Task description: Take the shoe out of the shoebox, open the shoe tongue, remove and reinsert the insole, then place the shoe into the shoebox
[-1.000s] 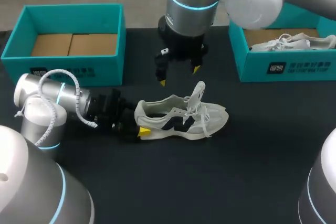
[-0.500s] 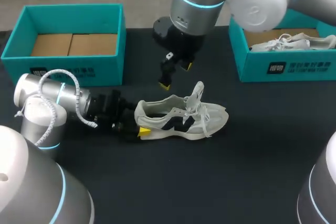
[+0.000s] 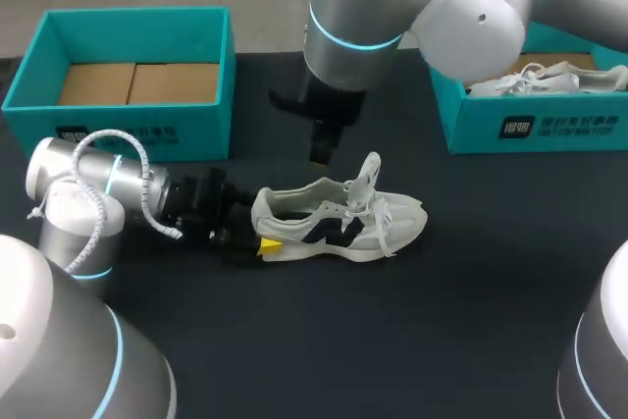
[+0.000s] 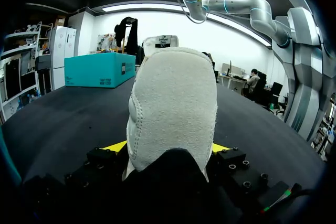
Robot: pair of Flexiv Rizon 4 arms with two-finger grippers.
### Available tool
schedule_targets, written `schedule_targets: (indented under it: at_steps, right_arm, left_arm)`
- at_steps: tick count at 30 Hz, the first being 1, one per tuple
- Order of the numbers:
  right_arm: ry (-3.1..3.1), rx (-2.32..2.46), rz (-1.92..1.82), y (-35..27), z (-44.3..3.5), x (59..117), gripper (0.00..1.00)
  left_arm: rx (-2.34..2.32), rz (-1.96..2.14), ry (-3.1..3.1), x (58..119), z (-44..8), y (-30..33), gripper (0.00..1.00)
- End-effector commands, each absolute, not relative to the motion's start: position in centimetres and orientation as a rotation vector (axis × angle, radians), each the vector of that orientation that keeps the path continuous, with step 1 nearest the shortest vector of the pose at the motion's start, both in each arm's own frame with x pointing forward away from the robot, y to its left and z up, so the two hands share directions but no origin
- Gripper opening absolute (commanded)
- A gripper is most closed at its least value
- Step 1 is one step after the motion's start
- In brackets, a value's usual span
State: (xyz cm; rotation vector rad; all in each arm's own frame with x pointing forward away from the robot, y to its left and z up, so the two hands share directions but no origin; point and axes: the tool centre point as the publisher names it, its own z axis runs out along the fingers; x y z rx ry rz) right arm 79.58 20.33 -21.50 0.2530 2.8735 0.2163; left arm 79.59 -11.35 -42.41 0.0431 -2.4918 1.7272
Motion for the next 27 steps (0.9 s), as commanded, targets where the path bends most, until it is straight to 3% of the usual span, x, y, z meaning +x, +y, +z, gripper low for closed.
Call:
schedule_targets:
  at_steps: [1,10,27]
  right_arm:
    - [2.865,0.202,0.195,20.7,-21.5,79.3,0.00]
    - [2.865,0.202,0.195,20.7,-21.5,79.3,0.00]
    - [2.997,0.084,0.249,25.3,-31.5,79.5,0.00]
  left_arm:
    - [0.043,1.726,-2.492,79.6,-42.9,-11.3,0.00]
    - [0.043,1.726,-2.492,79.6,-42.9,-11.3,0.00]
    - [0.043,1.726,-2.492,79.6,-42.9,-11.3,0.00]
